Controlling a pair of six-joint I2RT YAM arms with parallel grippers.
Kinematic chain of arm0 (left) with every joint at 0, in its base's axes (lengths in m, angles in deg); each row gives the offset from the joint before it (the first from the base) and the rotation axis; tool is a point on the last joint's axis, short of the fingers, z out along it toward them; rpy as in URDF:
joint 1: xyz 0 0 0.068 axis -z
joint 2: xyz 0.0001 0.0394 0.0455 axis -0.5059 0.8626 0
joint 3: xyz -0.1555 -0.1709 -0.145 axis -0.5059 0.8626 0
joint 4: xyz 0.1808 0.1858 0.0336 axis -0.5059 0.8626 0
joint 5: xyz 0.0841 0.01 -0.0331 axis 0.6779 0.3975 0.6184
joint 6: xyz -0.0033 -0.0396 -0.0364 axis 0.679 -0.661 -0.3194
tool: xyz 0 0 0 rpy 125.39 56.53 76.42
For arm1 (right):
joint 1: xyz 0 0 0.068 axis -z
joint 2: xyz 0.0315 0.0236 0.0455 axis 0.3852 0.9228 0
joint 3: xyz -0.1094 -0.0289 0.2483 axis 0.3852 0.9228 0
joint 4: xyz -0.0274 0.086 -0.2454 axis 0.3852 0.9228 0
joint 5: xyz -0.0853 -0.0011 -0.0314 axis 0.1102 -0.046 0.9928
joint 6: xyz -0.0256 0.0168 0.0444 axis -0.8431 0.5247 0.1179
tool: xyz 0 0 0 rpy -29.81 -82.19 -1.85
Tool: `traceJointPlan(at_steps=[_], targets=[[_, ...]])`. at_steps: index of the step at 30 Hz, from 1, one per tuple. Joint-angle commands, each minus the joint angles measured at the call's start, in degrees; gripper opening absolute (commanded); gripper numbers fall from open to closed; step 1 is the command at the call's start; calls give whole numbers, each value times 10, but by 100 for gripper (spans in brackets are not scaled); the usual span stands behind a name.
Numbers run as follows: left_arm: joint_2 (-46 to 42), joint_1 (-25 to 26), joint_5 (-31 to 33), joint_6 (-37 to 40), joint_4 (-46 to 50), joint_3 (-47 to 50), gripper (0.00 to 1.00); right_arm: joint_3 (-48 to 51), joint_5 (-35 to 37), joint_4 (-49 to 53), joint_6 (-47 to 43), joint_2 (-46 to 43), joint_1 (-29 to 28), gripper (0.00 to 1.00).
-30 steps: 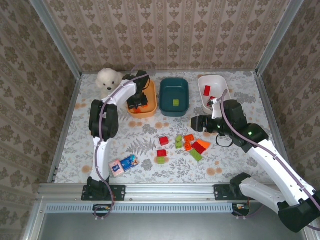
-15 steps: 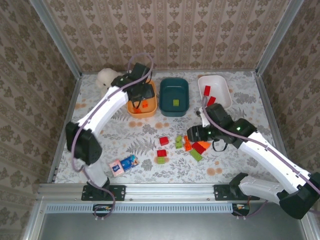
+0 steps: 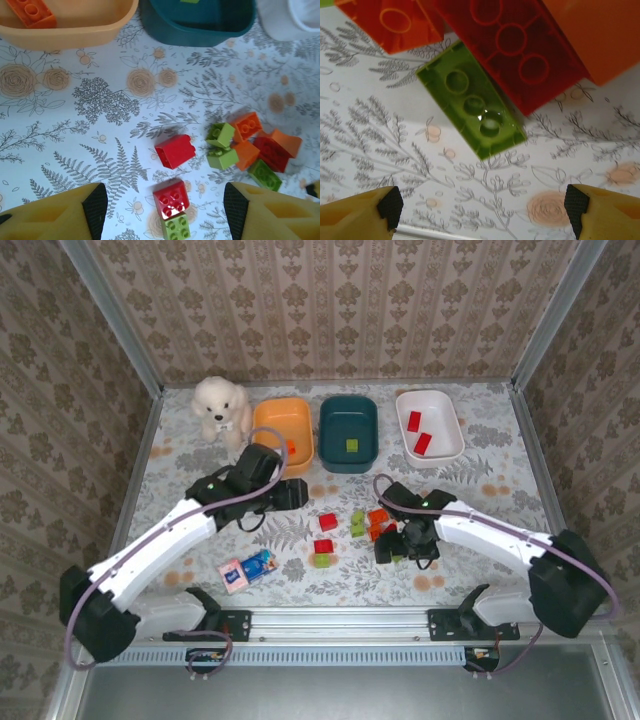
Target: Sort the legos into containers by color
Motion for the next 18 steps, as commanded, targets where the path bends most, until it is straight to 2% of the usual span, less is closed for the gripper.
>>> traceJointPlan(at_steps=[1,8,18], targets=[[-36,4,-4,7,-19,18,66,-4,21,-39,-1,42,2,88],[-49,5,8,3,1,9,66,-33,28,-64,-32,127,8,84],[-49,7,15,-5,2,9,65,-49,20,-82,-33,167,-24,57]])
